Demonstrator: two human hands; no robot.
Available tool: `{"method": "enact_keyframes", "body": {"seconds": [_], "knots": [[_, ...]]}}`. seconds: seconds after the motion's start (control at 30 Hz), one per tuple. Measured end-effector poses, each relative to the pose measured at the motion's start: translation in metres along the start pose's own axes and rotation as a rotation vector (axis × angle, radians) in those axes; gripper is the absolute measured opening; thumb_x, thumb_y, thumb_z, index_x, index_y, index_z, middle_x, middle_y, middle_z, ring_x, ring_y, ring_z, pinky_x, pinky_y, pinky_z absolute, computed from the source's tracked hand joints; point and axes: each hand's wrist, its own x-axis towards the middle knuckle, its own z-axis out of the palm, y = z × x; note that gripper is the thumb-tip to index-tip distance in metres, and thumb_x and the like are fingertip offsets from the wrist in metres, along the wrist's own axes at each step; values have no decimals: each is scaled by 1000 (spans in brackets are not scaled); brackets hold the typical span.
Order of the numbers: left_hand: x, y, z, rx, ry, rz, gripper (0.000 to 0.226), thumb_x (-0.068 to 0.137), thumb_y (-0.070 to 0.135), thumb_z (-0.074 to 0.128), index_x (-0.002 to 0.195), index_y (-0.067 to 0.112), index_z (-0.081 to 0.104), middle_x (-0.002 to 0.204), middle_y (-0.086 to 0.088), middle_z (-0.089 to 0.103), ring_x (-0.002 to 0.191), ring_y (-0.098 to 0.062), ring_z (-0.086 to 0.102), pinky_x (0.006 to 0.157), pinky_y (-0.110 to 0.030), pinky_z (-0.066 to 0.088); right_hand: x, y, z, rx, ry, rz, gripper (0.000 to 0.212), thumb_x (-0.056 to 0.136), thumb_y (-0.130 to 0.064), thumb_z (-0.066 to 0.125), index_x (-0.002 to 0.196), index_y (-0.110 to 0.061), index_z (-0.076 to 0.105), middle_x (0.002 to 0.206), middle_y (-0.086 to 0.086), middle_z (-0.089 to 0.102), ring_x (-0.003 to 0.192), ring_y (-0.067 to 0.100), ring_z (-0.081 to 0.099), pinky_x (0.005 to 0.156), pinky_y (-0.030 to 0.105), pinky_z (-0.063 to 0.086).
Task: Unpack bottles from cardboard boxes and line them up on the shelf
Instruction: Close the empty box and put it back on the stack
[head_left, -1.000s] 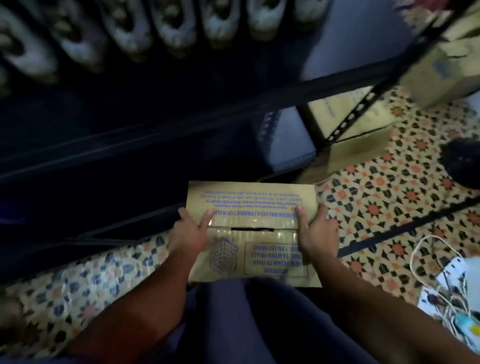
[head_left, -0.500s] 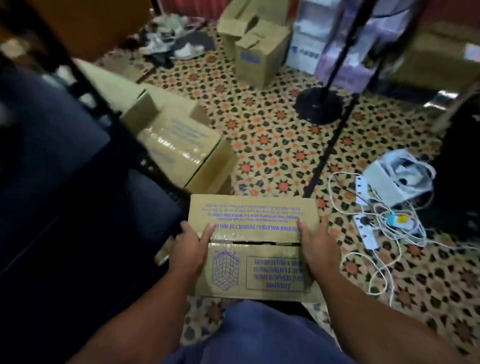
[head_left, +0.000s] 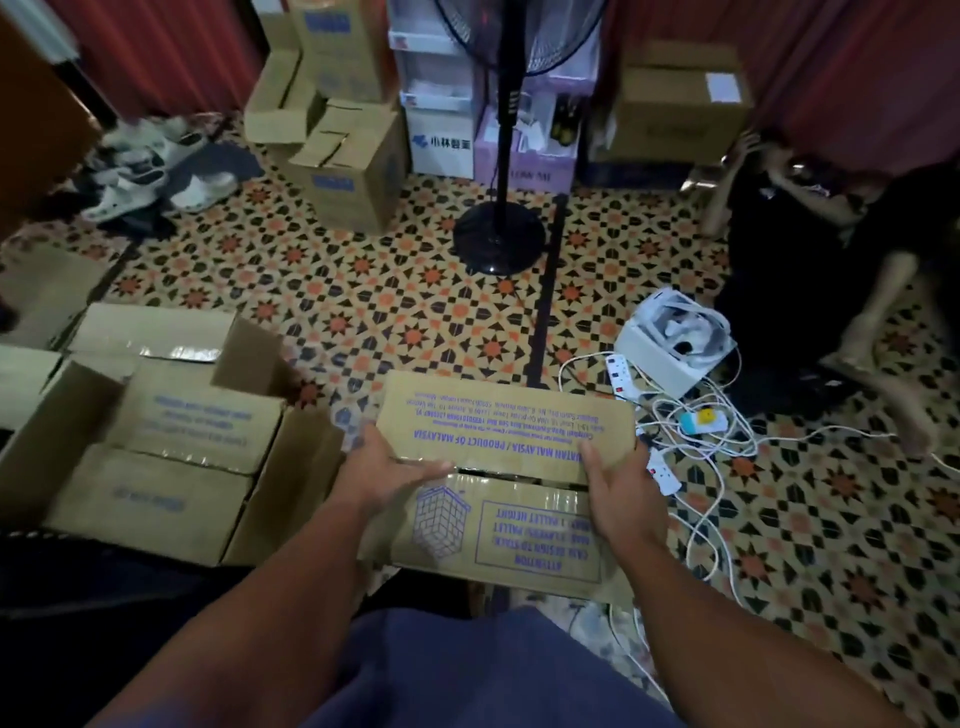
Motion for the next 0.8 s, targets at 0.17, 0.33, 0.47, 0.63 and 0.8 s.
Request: {"method": "enact_keyframes", "body": {"seconds": [0.17,0.33,0.47,0.63,0.8], "knots": [[88,67,-15,22,-73,83,115,48,52,101,137,21,35,120,6,64,112,-19,61,101,-39,51,81,-44,-6,30,43,35,94,88,-82,34,149,-11,25,122,19,67,107,41,66,86,48,55],[172,132,-39,30,-66,154,117,41,64,98,132,21,39,130,0,64,122,-26,62,103,-51,53,159,-97,-16,51,77,63,93,89,-79,40,152,-13,21,124,18,66,111,40,64,87,47,53],[228,184,-60,8,-67,145,115,42,62,95,130,18,35,137,-11,59,126,-33,58,105,-50,51,222,-142,-20,46,88,74,93,87,-82,41,150,-15,26,115,15,69,104,39,67,85,48,56],[281,218,-71,-15,-29,138,128,37,69,92,136,15,33,139,-10,59,124,-31,59,104,-46,51,289,-187,-27,23,19,51,88,88,-80,42,146,-17,25,124,17,67,113,41,64,92,46,52],[361,255,-83,-29,43,101,131,41,70,94,144,17,33,137,-7,60,124,-29,59,102,-44,51,387,-236,-20,114,-38,-54,80,89,-73,52,142,-15,35,123,11,68,111,36,65,89,41,52]]}}
